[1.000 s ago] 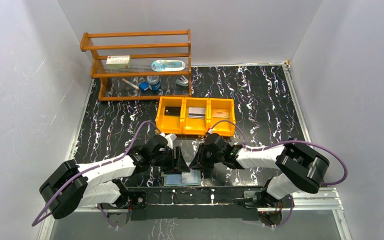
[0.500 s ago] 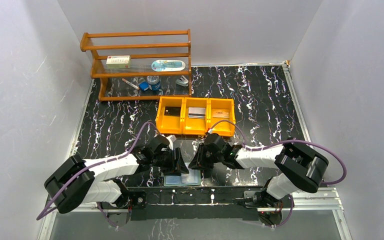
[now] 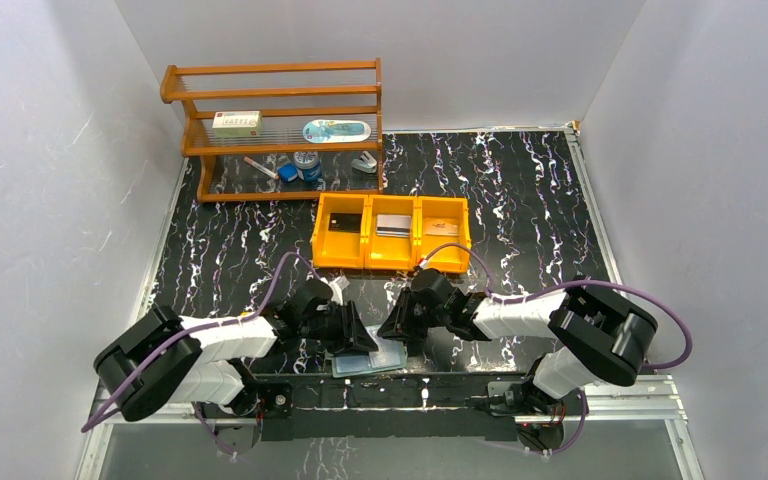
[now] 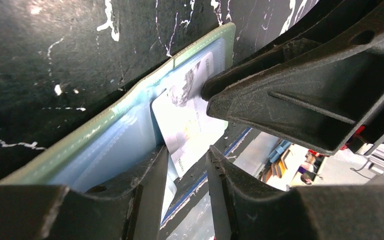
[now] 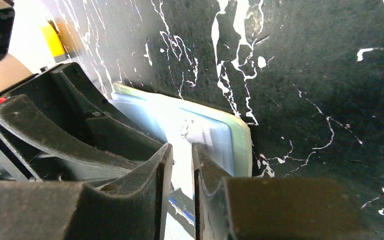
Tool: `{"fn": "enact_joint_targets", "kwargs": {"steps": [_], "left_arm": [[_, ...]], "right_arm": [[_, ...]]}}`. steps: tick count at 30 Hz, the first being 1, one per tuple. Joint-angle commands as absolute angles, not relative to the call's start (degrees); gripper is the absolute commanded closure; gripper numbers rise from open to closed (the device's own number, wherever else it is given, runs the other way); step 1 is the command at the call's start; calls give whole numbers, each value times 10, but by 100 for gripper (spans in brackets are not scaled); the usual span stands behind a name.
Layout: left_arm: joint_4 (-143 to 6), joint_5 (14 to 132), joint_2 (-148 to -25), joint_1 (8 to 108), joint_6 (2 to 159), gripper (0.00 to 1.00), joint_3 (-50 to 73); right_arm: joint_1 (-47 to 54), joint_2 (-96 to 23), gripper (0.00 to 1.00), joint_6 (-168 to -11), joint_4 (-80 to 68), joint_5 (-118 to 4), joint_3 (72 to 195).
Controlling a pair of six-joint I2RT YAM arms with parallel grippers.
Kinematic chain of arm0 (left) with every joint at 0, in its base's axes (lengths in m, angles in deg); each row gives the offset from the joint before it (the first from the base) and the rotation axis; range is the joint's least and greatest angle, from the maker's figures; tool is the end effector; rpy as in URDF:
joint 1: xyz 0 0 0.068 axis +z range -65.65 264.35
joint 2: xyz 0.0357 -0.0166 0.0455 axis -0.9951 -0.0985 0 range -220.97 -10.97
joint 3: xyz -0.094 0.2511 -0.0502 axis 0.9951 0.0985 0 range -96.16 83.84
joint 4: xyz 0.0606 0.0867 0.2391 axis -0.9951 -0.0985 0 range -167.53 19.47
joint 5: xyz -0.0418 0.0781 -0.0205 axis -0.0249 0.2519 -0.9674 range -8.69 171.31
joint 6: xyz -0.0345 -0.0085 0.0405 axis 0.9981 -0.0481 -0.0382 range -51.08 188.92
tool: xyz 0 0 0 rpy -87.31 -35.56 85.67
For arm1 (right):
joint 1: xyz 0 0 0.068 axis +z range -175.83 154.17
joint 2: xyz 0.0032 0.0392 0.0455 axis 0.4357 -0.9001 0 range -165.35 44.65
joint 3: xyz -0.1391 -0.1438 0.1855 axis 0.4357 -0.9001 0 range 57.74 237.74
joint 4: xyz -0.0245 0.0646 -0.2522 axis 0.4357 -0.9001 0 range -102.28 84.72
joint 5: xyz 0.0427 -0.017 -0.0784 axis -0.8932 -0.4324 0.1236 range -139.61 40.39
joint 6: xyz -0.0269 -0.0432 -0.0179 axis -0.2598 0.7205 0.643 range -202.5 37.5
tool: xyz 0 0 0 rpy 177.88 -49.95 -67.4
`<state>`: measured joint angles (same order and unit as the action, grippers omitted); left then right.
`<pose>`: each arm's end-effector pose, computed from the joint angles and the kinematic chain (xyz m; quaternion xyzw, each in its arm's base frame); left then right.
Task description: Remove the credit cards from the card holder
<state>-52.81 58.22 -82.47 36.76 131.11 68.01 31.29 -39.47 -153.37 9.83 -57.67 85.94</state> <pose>0.1301 -0.1631 0.1298 -0.0249 0.8845 -0.4551 0.1001 0.1384 0.2232 0.1354 0.0796 0.9040 0.4012 0.1247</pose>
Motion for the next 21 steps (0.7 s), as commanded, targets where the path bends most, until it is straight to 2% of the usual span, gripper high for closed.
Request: {"fn": "enact_joint_targets", "kwargs": {"steps": [1, 5, 8, 10, 13, 17, 21], "left_arm": [[-528, 587, -870, 360, 1317, 67, 709], [-515, 597, -862, 360, 1333, 70, 724], [-535, 613, -848, 360, 1336, 70, 721], [-566, 634, -831, 360, 1331, 69, 714], [-599, 649, -811, 359, 1320, 69, 703], [-606, 650, -807, 359, 1318, 67, 699], [-606, 650, -809, 360, 1318, 66, 699]], "right_arm": [[317, -410, 70, -1525, 21, -552, 831], [317, -412, 70, -1526, 23, -553, 830], [322, -390, 74, -1518, -5, -536, 844], [322, -340, 69, -1477, -58, -507, 877], [323, -344, 65, -1436, -94, -521, 912], [324, -372, 67, -1432, -55, -557, 907], [328, -365, 67, -1430, -101, -522, 926]]}}
